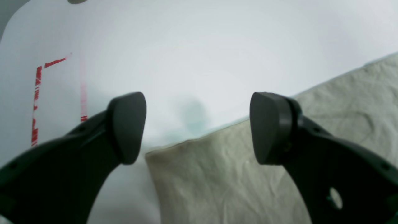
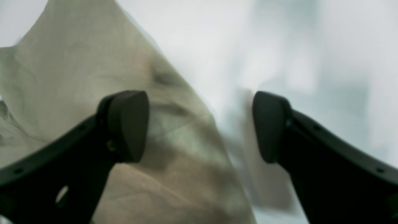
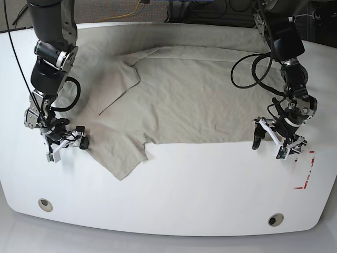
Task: Layout the t-shirt on the table in an organized manner, then fold the t-shirt properly
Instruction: 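Move both grippers across the shirt to its hem edge, then lower both grippers and grasp the hem corners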
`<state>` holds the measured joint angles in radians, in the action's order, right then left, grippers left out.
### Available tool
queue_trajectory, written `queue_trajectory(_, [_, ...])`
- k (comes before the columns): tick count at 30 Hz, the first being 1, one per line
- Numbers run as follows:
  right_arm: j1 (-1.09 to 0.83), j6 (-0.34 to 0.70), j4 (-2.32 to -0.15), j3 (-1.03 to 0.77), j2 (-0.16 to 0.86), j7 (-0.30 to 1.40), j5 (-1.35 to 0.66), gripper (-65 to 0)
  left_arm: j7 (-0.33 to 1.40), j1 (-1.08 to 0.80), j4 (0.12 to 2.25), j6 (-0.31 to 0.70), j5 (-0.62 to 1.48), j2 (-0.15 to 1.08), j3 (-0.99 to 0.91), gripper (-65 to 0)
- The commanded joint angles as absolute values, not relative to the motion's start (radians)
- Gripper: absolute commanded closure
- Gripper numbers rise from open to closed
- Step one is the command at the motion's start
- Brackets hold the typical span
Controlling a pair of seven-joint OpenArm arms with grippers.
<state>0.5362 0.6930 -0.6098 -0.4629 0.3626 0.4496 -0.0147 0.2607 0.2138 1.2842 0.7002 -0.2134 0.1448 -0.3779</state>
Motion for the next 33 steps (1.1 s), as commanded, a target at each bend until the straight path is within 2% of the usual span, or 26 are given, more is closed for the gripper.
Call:
queue_trajectory(1, [0.524,0.698,-0.631,-0.463,0.372,0.464,-0.015,-50.1,0.236,0.237,1.303,0.698,-0.197,0.157,-0.380,-49.3])
queue_trajectory(13, [0.404,0.698,-0.932,-0.463,0.325,0.598,-0.015,-49.9,0.236,0.237,1.303,0.698,-0.197,0.157,-0.381,-49.3])
queue_trajectory(16, [0.398,0.698,-0.952,-0.463,0.325,0.613,-0.015,-46.7,0.236,0.236,1.303,0.698,-0.197,0.157,-0.381,-49.3])
queue_trajectory(26, [0.398,0.698,-0.952,-0.463,0.325,0.615,-0.015,-19.8,0.234,0.223,1.303,0.698,-0.197,0.157,-0.381,-49.3])
queue_trajectory(33, [0.398,0.698,-0.952,-0.461,0.325,0.615,-0.015,-3.3,0.234,0.223,1.303,0.698,-0.197,0.157,-0.381,-49.3])
